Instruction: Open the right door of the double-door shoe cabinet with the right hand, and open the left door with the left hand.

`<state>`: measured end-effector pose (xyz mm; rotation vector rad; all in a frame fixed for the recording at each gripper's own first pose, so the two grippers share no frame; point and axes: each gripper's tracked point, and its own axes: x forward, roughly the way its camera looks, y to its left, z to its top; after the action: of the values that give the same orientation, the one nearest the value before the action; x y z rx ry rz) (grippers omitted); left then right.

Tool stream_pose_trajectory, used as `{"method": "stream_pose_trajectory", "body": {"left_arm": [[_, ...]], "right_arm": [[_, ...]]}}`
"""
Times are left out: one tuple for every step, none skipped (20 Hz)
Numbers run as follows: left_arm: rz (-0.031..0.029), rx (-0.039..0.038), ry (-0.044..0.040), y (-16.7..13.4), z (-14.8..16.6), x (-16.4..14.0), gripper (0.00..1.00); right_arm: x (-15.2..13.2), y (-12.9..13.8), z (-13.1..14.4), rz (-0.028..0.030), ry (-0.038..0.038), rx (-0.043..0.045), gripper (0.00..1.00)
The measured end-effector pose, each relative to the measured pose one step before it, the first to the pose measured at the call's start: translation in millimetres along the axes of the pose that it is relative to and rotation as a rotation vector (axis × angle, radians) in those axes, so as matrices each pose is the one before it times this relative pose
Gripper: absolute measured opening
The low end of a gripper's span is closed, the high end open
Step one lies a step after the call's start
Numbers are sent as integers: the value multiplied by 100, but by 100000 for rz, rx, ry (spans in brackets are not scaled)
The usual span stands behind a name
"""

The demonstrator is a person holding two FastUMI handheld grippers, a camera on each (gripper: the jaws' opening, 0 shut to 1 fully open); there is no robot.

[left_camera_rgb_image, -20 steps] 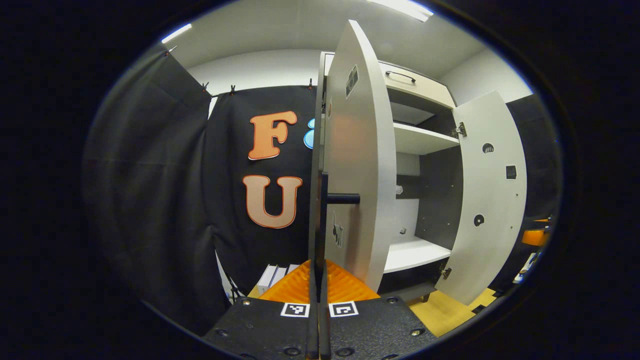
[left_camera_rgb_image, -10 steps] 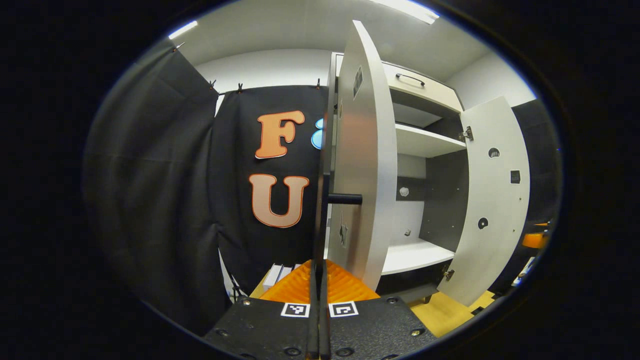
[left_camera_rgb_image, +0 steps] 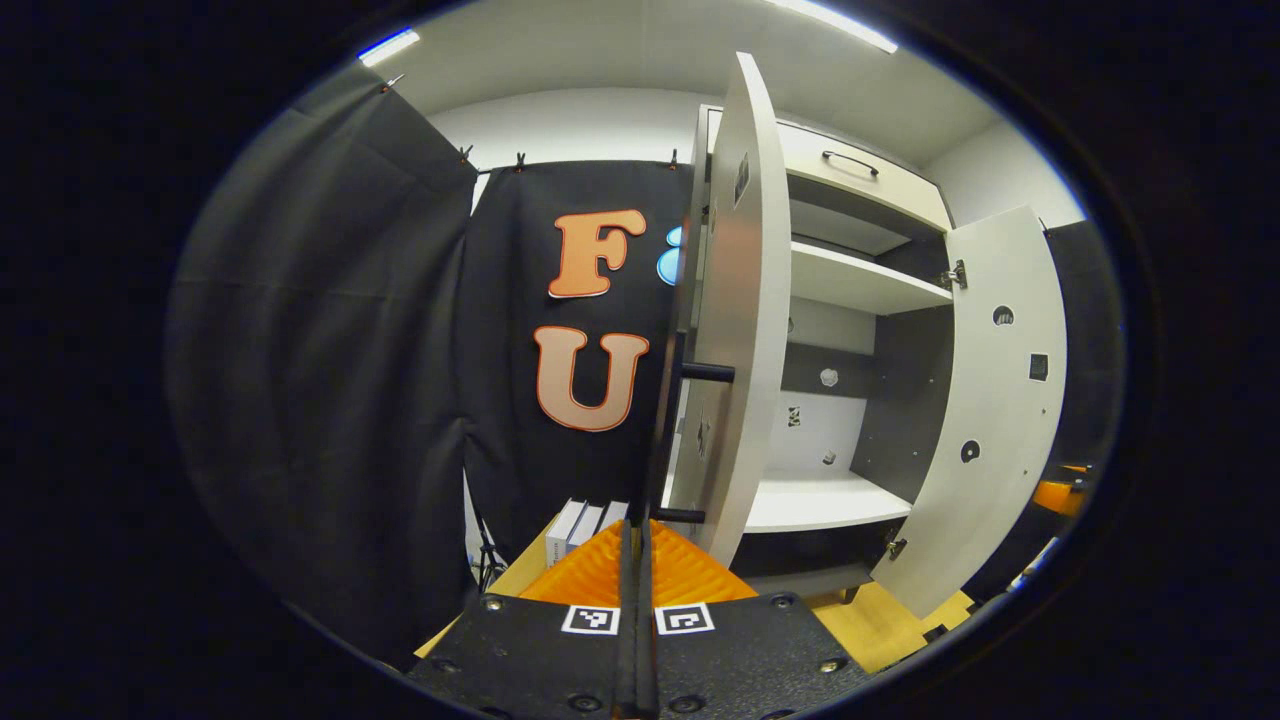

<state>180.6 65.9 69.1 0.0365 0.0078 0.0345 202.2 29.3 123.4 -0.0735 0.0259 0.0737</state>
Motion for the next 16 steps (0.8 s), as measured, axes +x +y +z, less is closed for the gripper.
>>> {"method": "stream_pose_trajectory", "body": {"left_arm": [[403, 335, -269, -59, 172, -571, 0], [634, 340, 122, -202, 82, -443, 0], [1374, 225, 434, -3, -28, -622, 0], [517, 497, 395, -231, 48, -432, 0], [249, 257, -354, -234, 164, -637, 2], [-138, 172, -578, -460, 224, -665, 3], [-214, 139, -873, -392, 308, -782, 7], [-433, 156, -1026, -573, 304, -725, 10], [-533, 240, -960, -551, 445, -656, 14], [-815, 317, -843, -466, 360, -331, 18], [-934, 169, -852, -580, 300, -373, 23], [-1297, 55, -619, -628, 309, -169, 25], [-1161, -126, -751, -619, 208, -344, 33], [-1191, -302, -661, -590, 85, -191, 37], [-596, -487, 69, -362, 41, -177, 44], [-404, -721, 250, -292, -51, -49, 53]], "right_arm": [[27, -23, -11, 20, 117, -201, 92], [0, 15, 16, 102, -13, -150, 92], [32, 41, -16, 142, -62, -145, 100], [40, 25, 57, 190, -160, -165, 100], [-9, -1, -41, 161, -105, -218, 100], [15, -20, 46, 42, -40, -202, 100], [-16, -10, -9, 133, 17, -151, 100], [5, 20, -20, 85, 76, -56, 92], [-42, 12, -32, 27, 155, 38, 92], [-37, 31, 18, 8, -18, 100, 92], [-32, 44, 7, 127, -62, 89, 92], [-11, 50, 11, 251, -27, 33, 92], [-118, 47, 1, 233, -126, -92, 100], [-24, -28, 53, 255, -110, -303, 100], [-135, -3, 39, 238, -262, -437, 100], [-3, -94, 64, -9, -366, -374, 100]]}}
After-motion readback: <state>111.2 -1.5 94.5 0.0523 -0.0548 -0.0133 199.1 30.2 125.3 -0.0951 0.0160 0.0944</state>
